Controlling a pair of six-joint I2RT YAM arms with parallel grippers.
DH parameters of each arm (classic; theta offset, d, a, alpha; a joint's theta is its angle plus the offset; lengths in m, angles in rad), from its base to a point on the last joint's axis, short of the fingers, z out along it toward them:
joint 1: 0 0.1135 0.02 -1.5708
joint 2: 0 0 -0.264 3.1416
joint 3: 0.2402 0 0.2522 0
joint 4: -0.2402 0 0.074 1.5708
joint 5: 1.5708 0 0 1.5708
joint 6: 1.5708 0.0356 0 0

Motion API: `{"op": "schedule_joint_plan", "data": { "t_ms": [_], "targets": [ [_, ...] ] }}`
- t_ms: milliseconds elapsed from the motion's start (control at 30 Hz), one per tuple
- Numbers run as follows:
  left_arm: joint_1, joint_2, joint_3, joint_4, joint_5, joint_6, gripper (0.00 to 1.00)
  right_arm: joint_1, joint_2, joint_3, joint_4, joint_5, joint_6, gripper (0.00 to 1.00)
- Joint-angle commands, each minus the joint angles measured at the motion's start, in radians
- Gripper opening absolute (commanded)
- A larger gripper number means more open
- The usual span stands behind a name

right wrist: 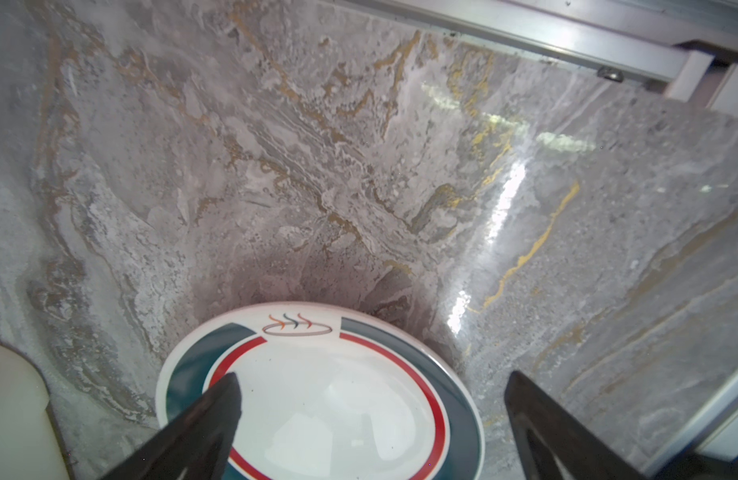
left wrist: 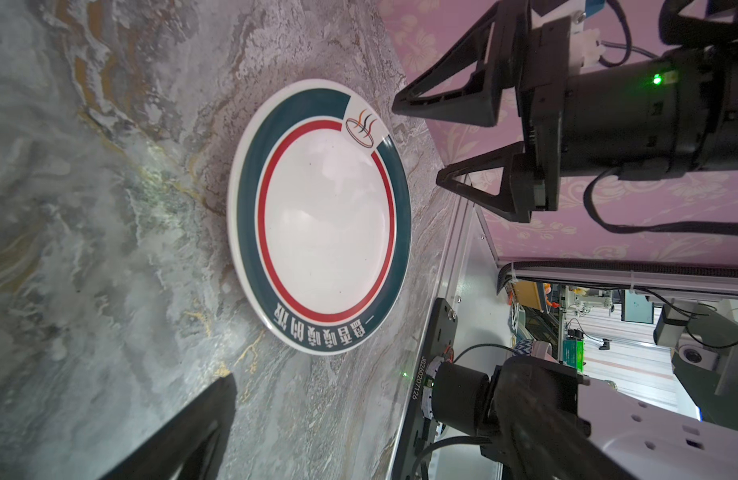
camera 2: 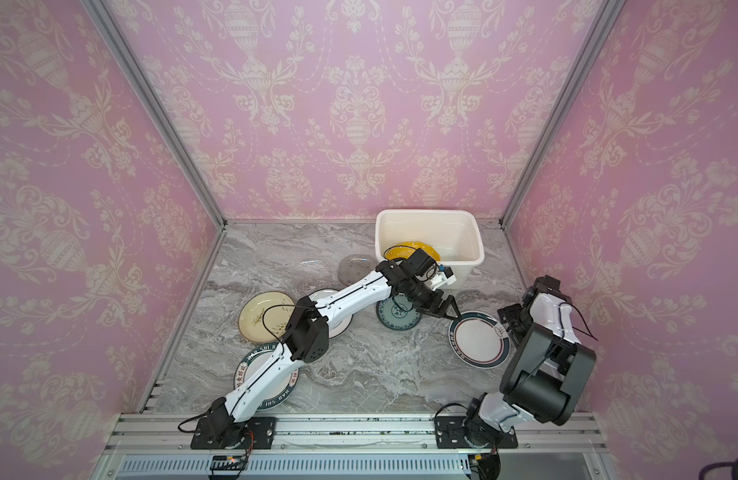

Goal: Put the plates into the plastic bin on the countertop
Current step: 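Grip opposite rims of the green-rimmed white plate with both grippers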

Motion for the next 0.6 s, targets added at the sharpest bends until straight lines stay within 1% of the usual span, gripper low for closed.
{"op": "schedule_joint_plan", "data": {
  "t_ms": [0,167,400,567],
  "targets": [
    [-0.003,0.064,0.038,-0.019,0.005,-0.058,0.99,-0.006,0.021,0.018,-0.031,0.023,0.002,1.00],
    [-0.004,0.105,0.051,0.033,0.000,-0.121,0.99,-0.007,0.033,0.001,-0.005,0.009,-0.014,1.00],
    [-0.004,0.141,0.051,0.153,0.063,-0.215,0.97,-0.007,0.059,-0.024,0.037,-0.044,-0.034,1.00],
    [-0.004,0.147,0.049,0.177,0.085,-0.227,0.95,-0.007,0.058,-0.039,0.052,-0.073,-0.041,1.00]
  ]
}}
